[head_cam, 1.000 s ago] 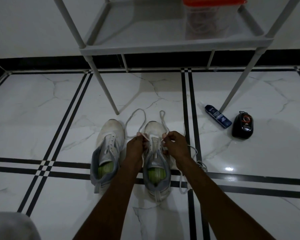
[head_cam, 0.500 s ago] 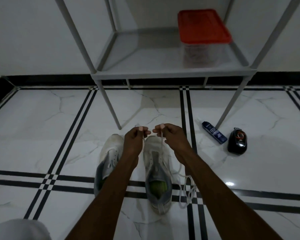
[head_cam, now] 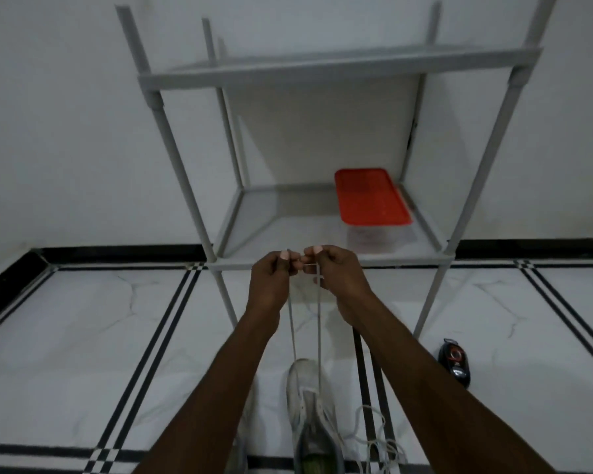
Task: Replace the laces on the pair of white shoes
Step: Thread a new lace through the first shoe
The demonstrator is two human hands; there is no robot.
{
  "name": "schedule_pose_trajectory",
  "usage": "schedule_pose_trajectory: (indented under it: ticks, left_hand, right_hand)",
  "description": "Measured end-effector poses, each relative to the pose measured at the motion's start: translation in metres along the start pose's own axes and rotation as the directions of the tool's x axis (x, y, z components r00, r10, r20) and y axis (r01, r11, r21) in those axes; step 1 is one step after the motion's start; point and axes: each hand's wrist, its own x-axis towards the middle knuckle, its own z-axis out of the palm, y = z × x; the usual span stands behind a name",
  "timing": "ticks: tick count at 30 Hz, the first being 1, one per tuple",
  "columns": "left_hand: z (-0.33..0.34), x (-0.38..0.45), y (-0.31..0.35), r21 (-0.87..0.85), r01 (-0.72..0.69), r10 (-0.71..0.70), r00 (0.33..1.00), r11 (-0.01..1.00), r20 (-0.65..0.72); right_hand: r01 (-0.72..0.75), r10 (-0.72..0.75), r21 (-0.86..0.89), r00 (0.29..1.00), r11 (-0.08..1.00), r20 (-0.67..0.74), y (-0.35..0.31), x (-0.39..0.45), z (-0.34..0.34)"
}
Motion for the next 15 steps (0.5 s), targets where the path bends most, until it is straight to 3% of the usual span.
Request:
schedule_pose_trajectory:
  ticks: [15]
  left_hand:
    - [-0.002, 0.044, 0.134, -0.026, -0.198, 0.196, 0.979, 0.980, -0.064]
  right_hand:
    - [0.255, -0.261, -0.095, 0.964, 0.962, -0.051, -0.141, 0.029, 0.012]
